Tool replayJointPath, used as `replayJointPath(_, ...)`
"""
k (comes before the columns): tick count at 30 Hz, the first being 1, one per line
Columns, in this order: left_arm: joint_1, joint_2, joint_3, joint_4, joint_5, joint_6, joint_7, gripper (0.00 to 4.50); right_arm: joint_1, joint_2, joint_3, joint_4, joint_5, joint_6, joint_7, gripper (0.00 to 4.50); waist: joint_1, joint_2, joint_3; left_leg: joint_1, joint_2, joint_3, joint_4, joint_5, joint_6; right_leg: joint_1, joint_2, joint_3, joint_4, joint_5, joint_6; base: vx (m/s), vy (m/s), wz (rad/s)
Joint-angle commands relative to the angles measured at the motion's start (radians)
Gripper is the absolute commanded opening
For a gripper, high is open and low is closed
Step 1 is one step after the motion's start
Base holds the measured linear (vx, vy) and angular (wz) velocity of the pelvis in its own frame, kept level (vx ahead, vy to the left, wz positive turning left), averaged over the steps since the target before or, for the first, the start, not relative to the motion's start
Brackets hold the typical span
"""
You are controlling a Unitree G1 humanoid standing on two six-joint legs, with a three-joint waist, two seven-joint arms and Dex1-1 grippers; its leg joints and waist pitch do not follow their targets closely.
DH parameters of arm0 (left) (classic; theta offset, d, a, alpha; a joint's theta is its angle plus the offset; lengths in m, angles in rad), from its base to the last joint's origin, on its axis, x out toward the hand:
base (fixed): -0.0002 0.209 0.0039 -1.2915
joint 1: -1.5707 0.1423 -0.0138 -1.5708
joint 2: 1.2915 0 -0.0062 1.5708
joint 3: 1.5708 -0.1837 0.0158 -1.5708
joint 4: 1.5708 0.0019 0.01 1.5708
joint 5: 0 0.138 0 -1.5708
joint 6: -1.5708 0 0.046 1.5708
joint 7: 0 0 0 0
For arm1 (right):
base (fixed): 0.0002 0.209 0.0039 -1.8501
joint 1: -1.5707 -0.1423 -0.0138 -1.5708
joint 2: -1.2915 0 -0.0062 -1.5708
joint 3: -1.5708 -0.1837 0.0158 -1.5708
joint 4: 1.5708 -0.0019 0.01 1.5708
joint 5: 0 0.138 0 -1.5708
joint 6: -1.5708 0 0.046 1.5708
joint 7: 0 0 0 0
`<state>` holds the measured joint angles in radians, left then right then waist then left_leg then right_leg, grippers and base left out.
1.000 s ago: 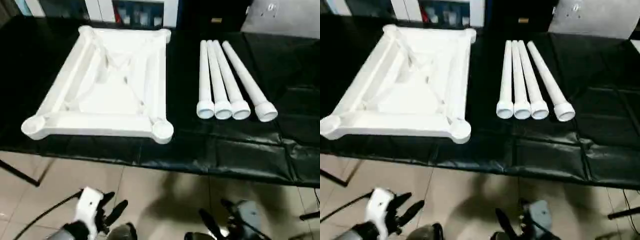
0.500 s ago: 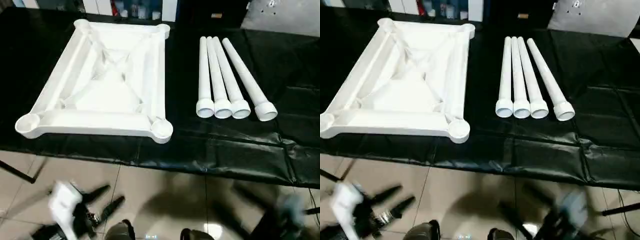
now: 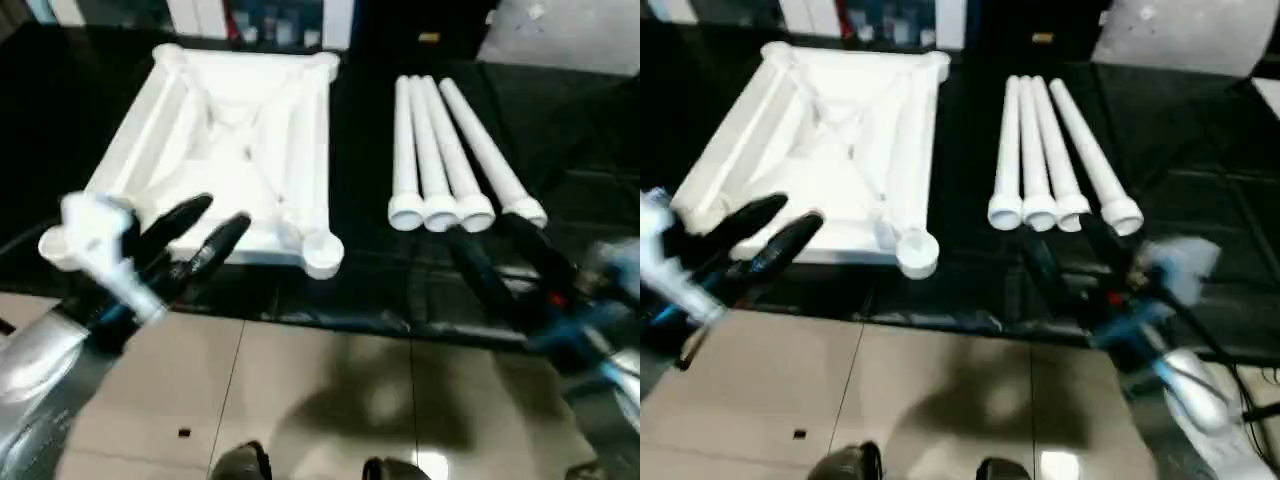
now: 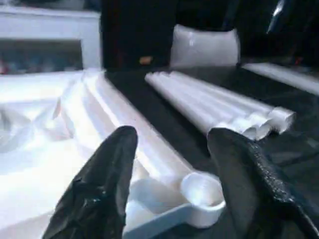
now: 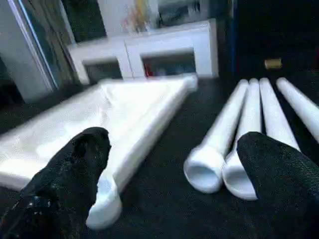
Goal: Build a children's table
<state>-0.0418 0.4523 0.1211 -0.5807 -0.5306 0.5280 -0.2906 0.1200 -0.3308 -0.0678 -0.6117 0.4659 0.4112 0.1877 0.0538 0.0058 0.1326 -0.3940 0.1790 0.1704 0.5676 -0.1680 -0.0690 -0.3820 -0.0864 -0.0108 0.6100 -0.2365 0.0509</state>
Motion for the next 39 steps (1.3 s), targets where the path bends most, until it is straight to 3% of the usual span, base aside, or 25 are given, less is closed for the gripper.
replayJointPath(1, -0.022, -0.016, -0.036, 0.046, 0.094, 0.018, 0.048, 2.67, -0.038, -0.009, 0.077, 0.049, -0.221, 0.01, -0.075, 4.5, 0.005, 0.013, -0.075, 0.023, 0.015, -0.012, -0.053, -0.066, -0.062, 0.036, -0.015, 0.015, -0.053, 0.165, -0.102, 0.0, 0.0, 0.0)
replayJointPath(2, -0.032, -0.021, -0.048, 0.068, 0.113, 0.029, 0.084, 2.67, -0.053, -0.016, 0.115, 0.072, -0.29, 0.016, -0.129, 4.5, 0.005, 0.013, -0.078, 0.023, 0.015, -0.01, -0.052, -0.072, -0.073, 0.039, -0.016, 0.016, -0.054, 0.139, -0.106, -0.053, -0.006, 0.01)
replayJointPath(4, -0.036, -0.042, -0.057, 0.101, 0.121, 0.017, 0.128, 2.67, -0.059, -0.008, 0.149, 0.097, -0.252, 0.043, -0.15, 4.5, 0.006, 0.007, -0.083, 0.025, 0.014, -0.009, -0.05, -0.085, -0.071, 0.041, -0.015, 0.018, -0.053, 0.123, -0.107, 0.0, 0.0, 0.0)
replayJointPath(5, -0.037, -0.049, -0.06, 0.11, 0.113, 0.011, 0.147, 2.67, -0.06, -0.006, 0.155, 0.1, -0.198, 0.062, -0.15, 4.5, 0.007, 0.01, -0.083, 0.024, 0.015, -0.009, -0.05, -0.094, -0.064, 0.04, -0.016, 0.02, -0.051, 0.123, -0.109, 0.0, 0.0, 0.0)
replayJointPath(6, -0.029, -0.051, -0.086, 0.141, 0.155, 0.005, 0.184, 2.67, -0.057, 0.012, 0.15, 0.126, -0.119, 0.079, -0.134, 4.5, 0.01, 0.003, -0.091, 0.023, 0.018, -0.011, -0.048, -0.102, -0.038, 0.043, -0.017, 0.02, -0.047, 0.125, -0.114, 0.0, 0.0, 0.0)
replayJointPath(7, -0.027, -0.057, -0.113, 0.168, 0.198, -0.003, 0.208, 2.67, -0.061, 0.034, 0.139, 0.152, -0.082, 0.093, -0.13, 4.5, 0.01, 0.0, -0.098, 0.021, 0.019, -0.011, -0.045, -0.093, -0.017, 0.042, -0.018, 0.02, -0.045, 0.134, -0.116, 0.0, 0.0, 0.0)
replayJointPath(8, -0.027, -0.059, -0.118, 0.172, 0.207, -0.005, 0.211, 2.67, -0.062, 0.039, 0.136, 0.157, -0.079, 0.095, -0.129, 4.5, 0.011, 0.004, -0.097, 0.02, 0.02, -0.012, -0.046, -0.09, -0.014, 0.04, -0.02, 0.019, -0.045, 0.134, -0.117, 0.0, 0.0, 0.0)
replayJointPath(9, -0.029, -0.057, -0.152, 0.191, 0.261, -0.029, 0.21, 2.67, -0.07, 0.051, 0.127, 0.194, -0.094, 0.062, -0.102, 4.5, 0.012, 0.0, -0.106, 0.022, 0.022, -0.012, -0.044, -0.091, -0.014, 0.042, -0.019, 0.018, -0.046, 0.128, -0.122, 0.0, 0.0, 0.0)
replayJointPath(10, -0.034, -0.065, -0.163, 0.2, 0.278, -0.034, 0.209, 2.67, -0.077, 0.058, 0.12, 0.213, -0.103, 0.045, -0.088, 4.5, 0.016, 0.005, -0.115, 0.022, 0.026, -0.013, -0.041, -0.085, -0.013, 0.042, -0.021, 0.016, -0.043, 0.133, -0.128, 0.0, 0.0, 0.0)
replayJointPath(12, -0.047, -0.088, -0.171, 0.218, 0.287, -0.026, 0.208, 2.67, -0.094, 0.076, 0.107, 0.253, -0.139, 0.018, -0.085, 4.5, 0.015, 0.006, -0.113, 0.021, 0.027, -0.012, -0.045, -0.114, -0.025, 0.037, -0.021, 0.015, -0.044, 0.103, -0.147, 0.0, 0.0, 0.0)
replayJointPath(13, -0.058, -0.091, -0.181, 0.226, 0.308, -0.029, 0.208, 2.67, -0.106, 0.09, 0.1, 0.266, -0.158, 0.016, -0.087, 4.5, 0.016, 0.008, -0.117, 0.023, 0.028, -0.012, -0.043, -0.125, -0.032, 0.035, -0.02, 0.015, -0.044, 0.095, -0.153, 0.0, 0.0, 0.0)
replayJointPath(14, -0.074, -0.095, -0.192, 0.23, 0.318, -0.028, 0.201, 2.67, -0.123, 0.106, 0.087, 0.275, -0.177, 0.016, -0.101, 4.5, 0.017, 0.018, -0.127, 0.024, 0.027, -0.014, -0.039, -0.123, -0.035, 0.037, -0.02, 0.014, -0.04, 0.098, -0.156, 0.0, 0.0, 0.0)
replayJointPath(15, -0.083, -0.099, -0.194, 0.23, 0.314, -0.022, 0.198, 2.67, -0.133, 0.11, 0.08, 0.277, -0.181, 0.018, -0.109, 4.5, 0.015, 0.011, -0.123, 0.021, 0.026, -0.013, -0.041, -0.141, -0.04, 0.034, -0.019, 0.014, -0.043, 0.08, -0.156, 0.0, 0.0, 0.0)
replayJointPath(16, -0.092, -0.104, -0.194, 0.238, 0.298, -0.027, 0.189, 2.67, -0.146, 0.114, 0.086, 0.28, -0.175, 0.006, -0.113, 4.5, 0.016, 0.02, -0.122, 0.022, 0.026, -0.013, -0.042, -0.161, -0.046, 0.032, -0.02, 0.015, -0.043, 0.057, -0.154, 0.0, 0.0, 0.0)
replayJointPath(17, -0.092, -0.104, -0.194, 0.239, 0.298, -0.028, 0.189, 2.67, -0.146, 0.114, 0.087, 0.28, -0.178, 0.006, -0.115, 4.5, 0.015, 0.015, -0.121, 0.024, 0.026, -0.011, -0.044, -0.189, -0.049, 0.03, -0.02, 0.015, -0.048, 0.025, -0.152, 0.0, 0.0, 0.0)
replayJointPath(18, -0.089, -0.108, -0.191, 0.265, 0.294, -0.045, 0.19, 2.67, -0.152, 0.11, 0.113, 0.288, -0.226, -0.008, -0.16, 4.5, 0.013, 0.015, -0.122, 0.024, 0.025, -0.012, -0.045, -0.243, -0.062, 0.028, -0.021, 0.016, -0.053, -0.064, -0.144, -0.051, 0.005, 0.0)
replayJointPath(19, -0.08, -0.111, -0.187, 0.276, 0.283, -0.043, 0.191, 2.67, -0.15, 0.119, 0.115, 0.283, -0.208, -0.009, -0.177, 4.5, 0.012, 0.021, -0.126, 0.026, 0.024, -0.011, -0.044, -0.251, -0.067, 0.025, -0.023, 0.018, -0.057, -0.09, -0.133, 0.0, 0.0, 0.0)
replayJointPath(22, -0.035, -0.133, -0.149, 0.265, 0.244, -0.047, 0.184, 2.86, -0.135, 0.13, 0.105, 0.259, -0.138, 0.064, -0.171, 4.5, 0.007, 0.018, -0.128, 0.021, 0.023, -0.013, -0.048, -0.304, -0.059, 0.022, -0.023, 0.019, -0.064, -0.185, -0.105, 0.0, 0.0, 0.0)
replayJointPath(23, -0.022, -0.155, -0.124, 0.256, 0.214, -0.042, 0.174, 2.86, -0.126, 0.133, 0.11, 0.261, -0.145, 0.056, -0.143, 4.5, 0.008, 0.022, -0.129, 0.022, 0.023, -0.013, -0.048, -0.314, -0.061, 0.02, -0.023, 0.019, -0.065, -0.201, -0.104, 0.0, 0.0, 0.0)
replayJointPath(24, -0.014, -0.159, -0.119, 0.243, 0.218, -0.039, 0.168, 2.86, -0.109, 0.14, 0.12, 0.259, -0.154, 0.033, -0.103, 4.5, 0.008, 0.016, -0.13, 0.022, 0.026, -0.012, -0.048, -0.326, -0.06, 0.017, -0.024, 0.02, -0.071, -0.217, -0.108, 0.0, 0.0, 0.0)
replayJointPath(28, -0.015, -0.154, -0.142, 0.246, 0.241, -0.04, 0.155, 2.86, -0.104, 0.138, 0.138, 0.268, -0.18, 0.018, -0.079, 4.5, 0.011, 0.015, -0.131, 0.02, 0.027, -0.014, -0.05, -0.327, -0.05, 0.013, -0.023, 0.019, -0.072, -0.232, -0.1, 0.0, 0.0, 0.0)
replayJointPath(32, 0.001, -0.138, -0.153, 0.237, 0.247, -0.048, 0.144, 2.86, -0.114, 0.137, 0.145, 0.273, -0.157, 0.009, -0.065, 4.5, 0.009, 0.015, -0.129, 0.019, 0.026, -0.015, -0.052, -0.34, -0.053, 0.008, -0.022, 0.019, -0.075, -0.258, -0.087, 0.0, 0.0, 0.0)
replayJointPath(35, 0.002, -0.139, -0.152, 0.232, 0.237, -0.048, 0.13, 2.86, -0.123, 0.137, 0.132, 0.274, -0.13, 0.017, -0.059, 4.5, 0.011, 0.015, -0.134, 0.02, 0.027, -0.015, -0.051, -0.32, -0.053, 0.01, -0.022, 0.019, -0.069, -0.215, -0.09, 0.0, 0.0, 0.0)
replayJointPath(39, -0.018, -0.153, -0.149, 0.247, 0.238, -0.05, 0.113, 2.86, -0.135, 0.159, 0.104, 0.288, -0.16, 0.029, -0.084, 4.5, 0.012, 0.013, -0.138, 0.018, 0.027, -0.014, -0.05, -0.296, -0.053, 0.012, -0.02, 0.018, -0.064, -0.151, -0.101, 0.0, 0.0, 0.0)
